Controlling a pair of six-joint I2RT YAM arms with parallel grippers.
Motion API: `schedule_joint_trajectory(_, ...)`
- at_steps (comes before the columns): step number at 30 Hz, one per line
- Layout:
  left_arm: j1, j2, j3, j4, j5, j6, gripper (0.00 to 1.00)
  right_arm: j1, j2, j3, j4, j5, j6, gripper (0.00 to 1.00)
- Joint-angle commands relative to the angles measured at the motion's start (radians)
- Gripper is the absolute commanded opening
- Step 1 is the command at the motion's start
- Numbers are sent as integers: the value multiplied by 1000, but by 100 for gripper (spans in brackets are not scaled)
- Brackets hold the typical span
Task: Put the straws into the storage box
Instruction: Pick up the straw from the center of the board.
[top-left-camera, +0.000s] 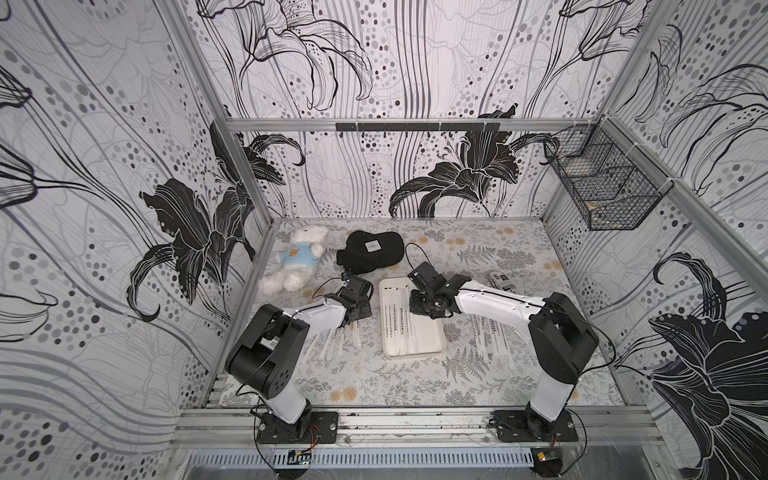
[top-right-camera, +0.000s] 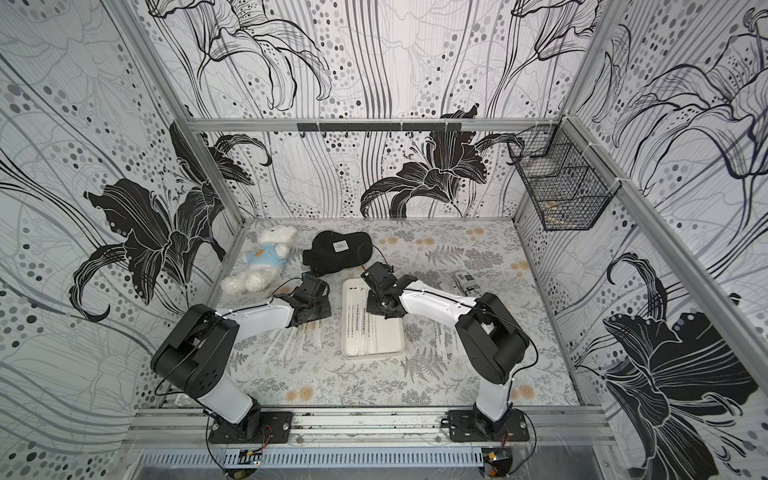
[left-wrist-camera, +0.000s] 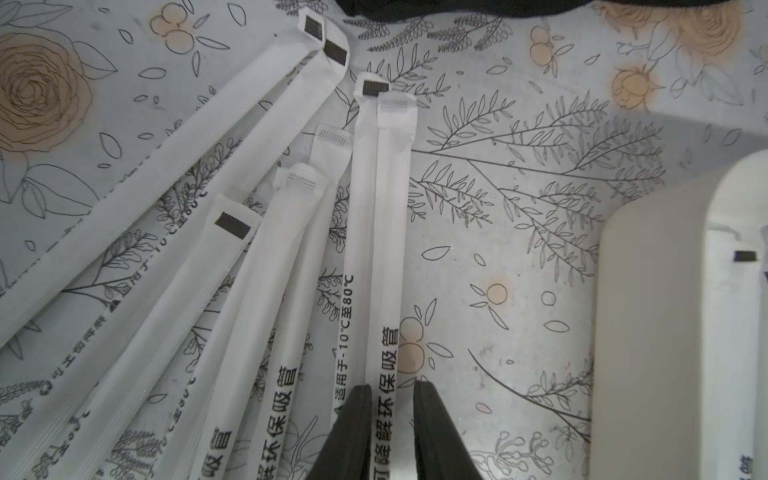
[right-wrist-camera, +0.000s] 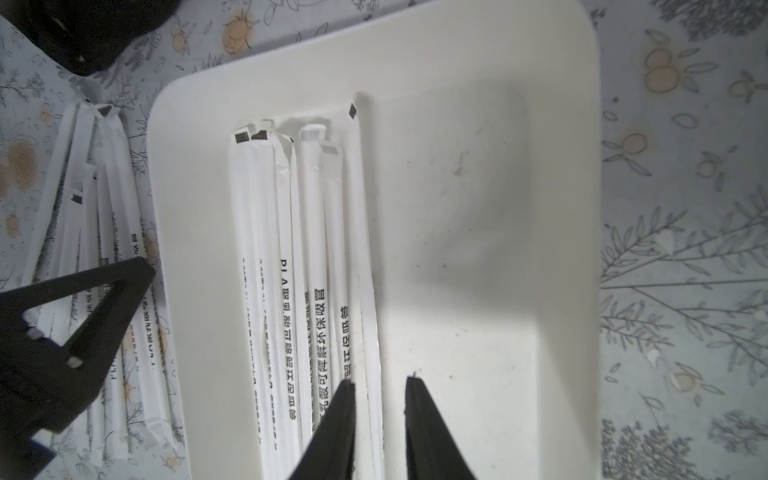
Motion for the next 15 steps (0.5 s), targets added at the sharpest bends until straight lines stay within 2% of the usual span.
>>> schedule_joint_trajectory(1,-12,14,15,19,-17,3,21,-5,-28,-28,5,16,4,25)
schedule_joint_trajectory(7,-30,14,14,8,-26,-6,14,-5,-44,-43,12,18,8,25)
schedule_joint_trajectory(15,-49,-97,27,-34,-50,-12,6,-11,-48,-44,11,17,0,25)
